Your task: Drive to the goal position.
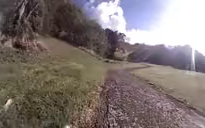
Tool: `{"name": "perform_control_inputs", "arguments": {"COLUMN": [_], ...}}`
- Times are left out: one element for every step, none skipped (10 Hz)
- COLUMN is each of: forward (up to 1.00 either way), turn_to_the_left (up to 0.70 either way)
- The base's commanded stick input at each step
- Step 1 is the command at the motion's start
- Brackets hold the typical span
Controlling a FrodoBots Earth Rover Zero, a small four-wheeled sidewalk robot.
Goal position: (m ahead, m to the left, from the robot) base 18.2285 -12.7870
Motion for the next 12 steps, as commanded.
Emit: {"name": "perform_control_inputs", "arguments": {"forward": [0.70, 0.70, 0.70, 0.70, 0.70, 0.70, 0.70, 0.70, 0.70, 0.70, 0.70, 0.70], "turn_to_the_left": [-0.35, -0.35, -0.35, -0.35, -0.30, -0.14, 0.00, 0.00, 0.00, 0.00, 0.00, 0.35]}}
